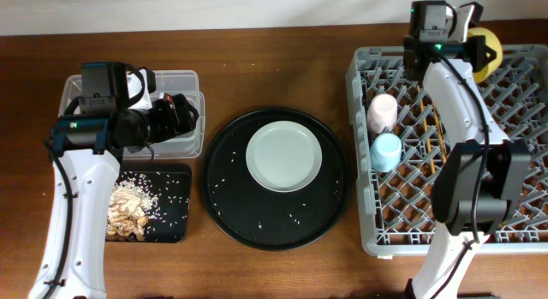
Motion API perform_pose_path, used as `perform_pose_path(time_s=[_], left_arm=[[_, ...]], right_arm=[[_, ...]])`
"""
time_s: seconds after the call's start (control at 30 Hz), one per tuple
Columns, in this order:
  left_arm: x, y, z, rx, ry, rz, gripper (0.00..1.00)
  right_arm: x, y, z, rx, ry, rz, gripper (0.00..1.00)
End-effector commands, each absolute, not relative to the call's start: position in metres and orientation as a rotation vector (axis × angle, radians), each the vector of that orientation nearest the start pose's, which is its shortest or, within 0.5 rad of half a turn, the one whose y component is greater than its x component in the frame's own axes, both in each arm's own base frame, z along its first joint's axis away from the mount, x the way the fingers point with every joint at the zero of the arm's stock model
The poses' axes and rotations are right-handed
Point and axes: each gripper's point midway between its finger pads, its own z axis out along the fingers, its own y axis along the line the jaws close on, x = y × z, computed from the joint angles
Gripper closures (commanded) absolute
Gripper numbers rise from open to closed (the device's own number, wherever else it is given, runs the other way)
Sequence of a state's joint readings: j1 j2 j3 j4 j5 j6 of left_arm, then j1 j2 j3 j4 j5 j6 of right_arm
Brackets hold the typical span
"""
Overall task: Sort waste into correct bins and load items into the dishwasher rack
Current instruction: 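Lift the yellow bowl and carry it to the rack's back edge, then lower the yellow bowl into the rack and open the right gripper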
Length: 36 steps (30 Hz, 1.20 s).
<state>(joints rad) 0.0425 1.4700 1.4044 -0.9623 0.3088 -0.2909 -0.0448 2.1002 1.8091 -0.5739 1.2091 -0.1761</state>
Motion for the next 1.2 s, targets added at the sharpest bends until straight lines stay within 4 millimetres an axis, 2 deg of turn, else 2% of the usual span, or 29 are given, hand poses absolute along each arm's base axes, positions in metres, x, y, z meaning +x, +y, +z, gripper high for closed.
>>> perform_pose_path(time_s=[0.0,0.13,0.3,0.57,0.77,0.83,0.93,0.97,1.17], left_arm=[[0.366,-0.035,0.213,-0.318,2.592,-0.484,0.01],[0.366,-0.035,0.213,-0.318,2.592,-0.484,0.01],[0.366,-0.035,0.213,-0.318,2.592,-0.484,0.01],[0.366,-0.035,0.213,-0.318,2.592,-0.484,0.01],[0.366,-0.035,0.213,-0.318,2.592,-0.484,0.01],[0.366,-0.035,0.213,-0.318,2.592,-0.484,0.01],[0.366,-0.035,0.213,-0.318,2.592,-0.484,0.01],[0.366,-0.035,0.213,-0.318,2.592,-0.484,0.01],[0.366,-0.035,0.213,-0.318,2.592,-0.483,0.01]], right_arm=[[0.484,-0.188,0.212,0.378,2.193,-1.583,0.96],[0.484,-0.186,0.187,0.332,2.245,-1.593,0.96],[0.487,-0.177,0.161,0.267,2.335,-1.514,0.96],[0.485,-0.165,0.153,0.220,2.379,-1.488,0.96],[0.487,-0.141,0.147,0.122,2.419,-1.467,0.95],[0.487,-0.137,0.146,0.105,2.422,-1.466,0.90],[0.484,-0.131,0.142,0.067,2.450,-1.459,0.89],[0.483,-0.128,0.137,0.038,2.484,-1.431,0.85],[0.474,-0.115,0.116,-0.059,2.622,-1.302,0.76]])
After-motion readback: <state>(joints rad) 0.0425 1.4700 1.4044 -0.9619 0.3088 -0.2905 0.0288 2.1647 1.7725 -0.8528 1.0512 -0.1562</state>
